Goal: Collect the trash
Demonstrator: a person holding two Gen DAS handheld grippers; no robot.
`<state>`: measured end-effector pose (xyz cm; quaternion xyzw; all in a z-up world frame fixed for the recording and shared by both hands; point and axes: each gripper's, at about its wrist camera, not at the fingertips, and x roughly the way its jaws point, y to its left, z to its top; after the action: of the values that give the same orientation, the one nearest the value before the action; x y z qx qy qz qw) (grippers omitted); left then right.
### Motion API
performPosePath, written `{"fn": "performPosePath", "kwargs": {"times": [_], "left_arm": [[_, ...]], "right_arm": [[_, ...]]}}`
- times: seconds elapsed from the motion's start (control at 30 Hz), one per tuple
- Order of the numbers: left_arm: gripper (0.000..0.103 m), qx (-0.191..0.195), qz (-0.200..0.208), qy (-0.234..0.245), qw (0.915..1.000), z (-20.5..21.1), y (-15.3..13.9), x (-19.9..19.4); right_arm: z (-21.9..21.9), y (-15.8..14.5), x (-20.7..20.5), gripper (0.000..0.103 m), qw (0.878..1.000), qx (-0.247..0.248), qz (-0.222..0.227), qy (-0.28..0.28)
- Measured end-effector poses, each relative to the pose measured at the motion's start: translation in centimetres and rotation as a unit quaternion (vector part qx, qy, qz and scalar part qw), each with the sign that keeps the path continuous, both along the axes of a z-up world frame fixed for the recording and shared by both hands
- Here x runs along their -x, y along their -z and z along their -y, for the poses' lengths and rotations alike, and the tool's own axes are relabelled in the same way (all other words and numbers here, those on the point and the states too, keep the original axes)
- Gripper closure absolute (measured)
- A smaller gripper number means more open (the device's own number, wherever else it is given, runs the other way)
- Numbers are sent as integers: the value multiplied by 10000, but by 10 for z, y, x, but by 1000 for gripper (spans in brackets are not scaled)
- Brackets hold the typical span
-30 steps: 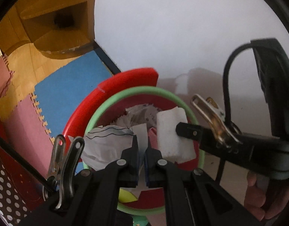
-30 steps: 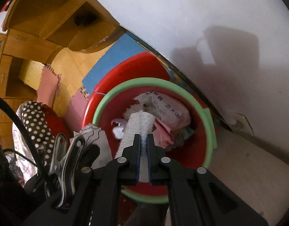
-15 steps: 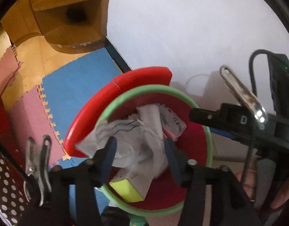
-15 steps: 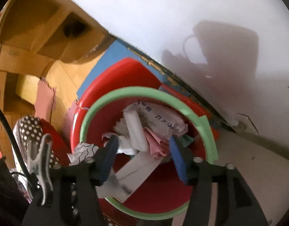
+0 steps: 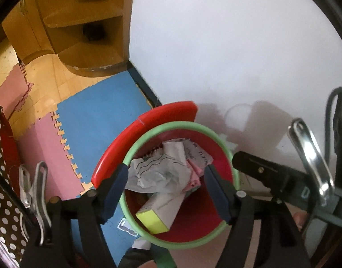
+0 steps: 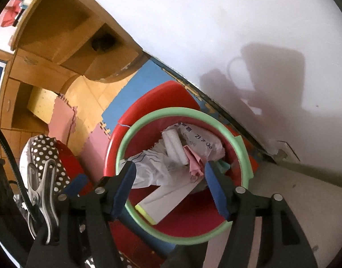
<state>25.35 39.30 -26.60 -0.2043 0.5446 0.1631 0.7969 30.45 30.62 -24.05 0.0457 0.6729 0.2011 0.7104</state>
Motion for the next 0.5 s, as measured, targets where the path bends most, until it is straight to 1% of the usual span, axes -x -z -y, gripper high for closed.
{"fn": "performPosePath", "kwargs": {"times": [0.2,0.3,0.4,0.5], "left_arm": [[28,-195,182,30,9996,9,-42,1],[28,-293,261,75,9992,15,-70,4],[28,-500,417,243,9976,24,-105,10],[28,-772,577,396,9946,39,-150,20]], "right_arm": [[5,-49,7,37,9991,-269,315,-10],[8,-78,12,37,9980,-447,436,-28],[12,-108,19,37,9966,-525,620,-110],[20,-145,30,37,9950,-575,801,-146]]}}
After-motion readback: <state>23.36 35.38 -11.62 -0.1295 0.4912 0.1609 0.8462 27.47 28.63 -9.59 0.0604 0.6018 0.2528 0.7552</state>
